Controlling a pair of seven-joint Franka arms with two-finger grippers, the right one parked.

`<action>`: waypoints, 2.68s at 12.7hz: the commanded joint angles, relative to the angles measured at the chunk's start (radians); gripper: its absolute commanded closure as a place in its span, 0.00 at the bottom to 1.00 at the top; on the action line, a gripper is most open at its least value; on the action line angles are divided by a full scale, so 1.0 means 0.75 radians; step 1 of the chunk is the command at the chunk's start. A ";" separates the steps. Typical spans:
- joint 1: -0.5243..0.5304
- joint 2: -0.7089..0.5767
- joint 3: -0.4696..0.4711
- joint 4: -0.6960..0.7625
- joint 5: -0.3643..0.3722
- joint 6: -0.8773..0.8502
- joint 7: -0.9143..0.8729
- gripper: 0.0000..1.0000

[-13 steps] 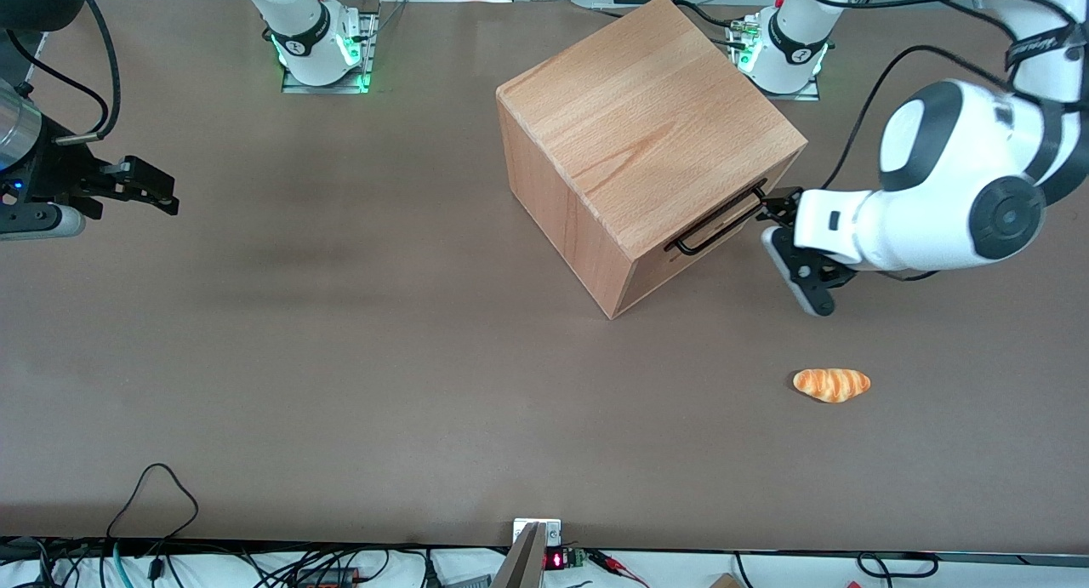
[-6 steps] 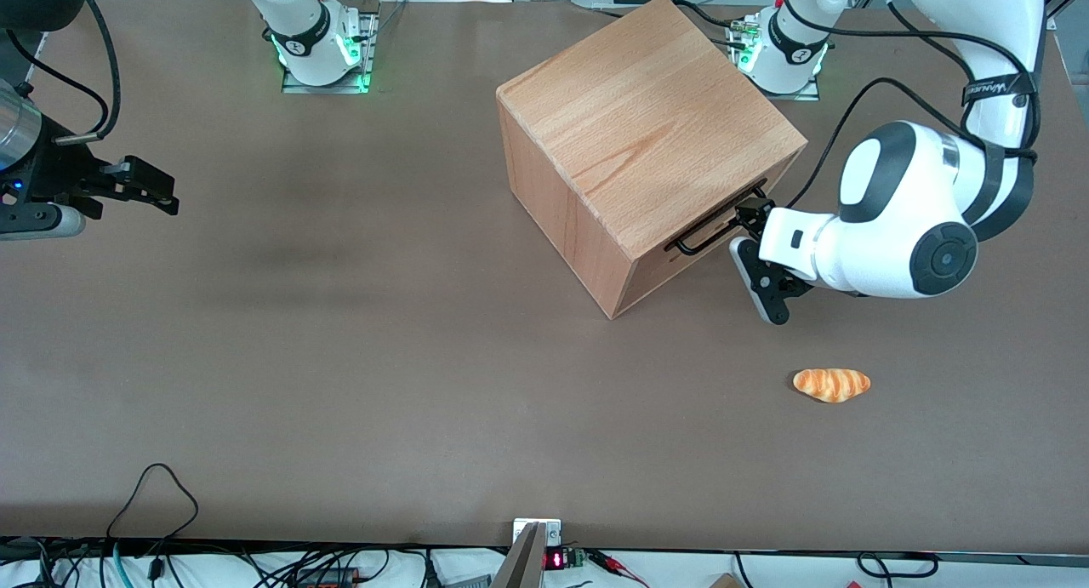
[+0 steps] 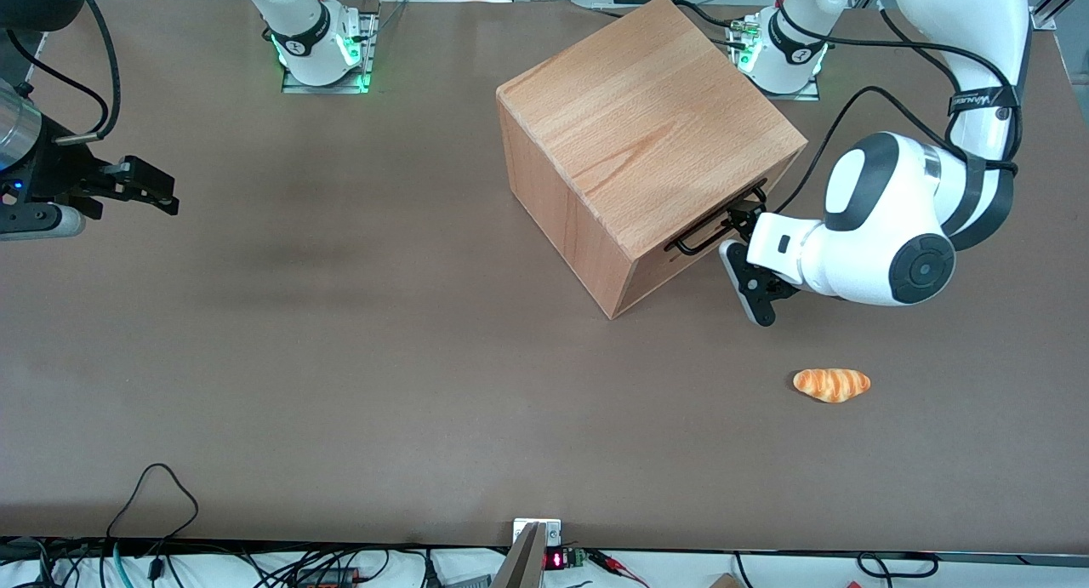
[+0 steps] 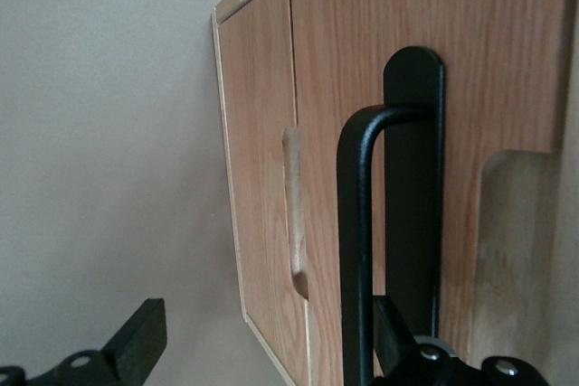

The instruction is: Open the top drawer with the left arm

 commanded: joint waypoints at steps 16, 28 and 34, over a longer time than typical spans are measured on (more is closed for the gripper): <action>-0.001 0.113 0.006 0.046 -0.023 0.005 0.114 0.00; 0.097 0.205 0.012 0.152 -0.029 0.003 0.116 0.00; 0.134 0.262 0.014 0.207 -0.025 0.003 0.116 0.00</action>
